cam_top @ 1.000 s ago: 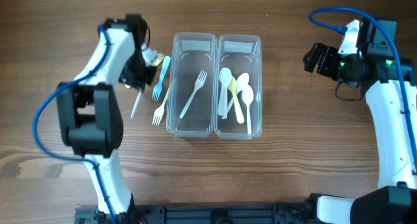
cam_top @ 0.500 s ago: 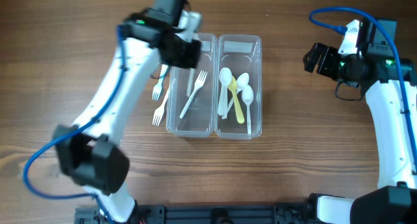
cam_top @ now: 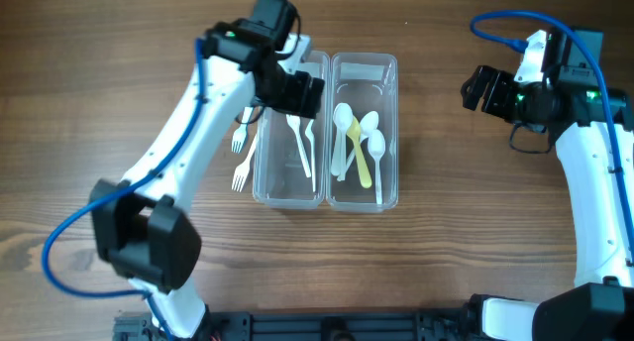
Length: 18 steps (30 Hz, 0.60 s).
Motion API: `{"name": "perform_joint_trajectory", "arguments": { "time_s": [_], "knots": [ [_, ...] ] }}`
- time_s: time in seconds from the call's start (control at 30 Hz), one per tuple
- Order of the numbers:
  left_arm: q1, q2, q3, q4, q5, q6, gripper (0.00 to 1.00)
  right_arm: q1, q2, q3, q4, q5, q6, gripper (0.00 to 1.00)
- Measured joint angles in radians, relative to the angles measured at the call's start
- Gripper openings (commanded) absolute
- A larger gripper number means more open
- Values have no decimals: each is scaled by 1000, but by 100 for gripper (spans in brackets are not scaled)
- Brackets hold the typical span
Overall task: Pack container
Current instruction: 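Place the white fork into the left compartment, then grasp the yellow fork with the left gripper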
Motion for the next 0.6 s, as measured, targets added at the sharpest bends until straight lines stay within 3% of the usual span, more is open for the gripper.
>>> {"name": "perform_joint_trajectory", "arguments": {
  "time_s": [0.13,0.3,0.4,0.6],
  "knots": [
    [74,-37,13,-10,-10,108,100,0,0,0,0,0,0,100],
    [274,-32,13,44,-19,263,77,0,0,0,0,0,0,100],
    [385,10,14,47,-26,420,71,0,0,0,0,0,0,100],
    [400,206,15,48,-29,672,59,0,0,0,0,0,0,100]
  ]
}}
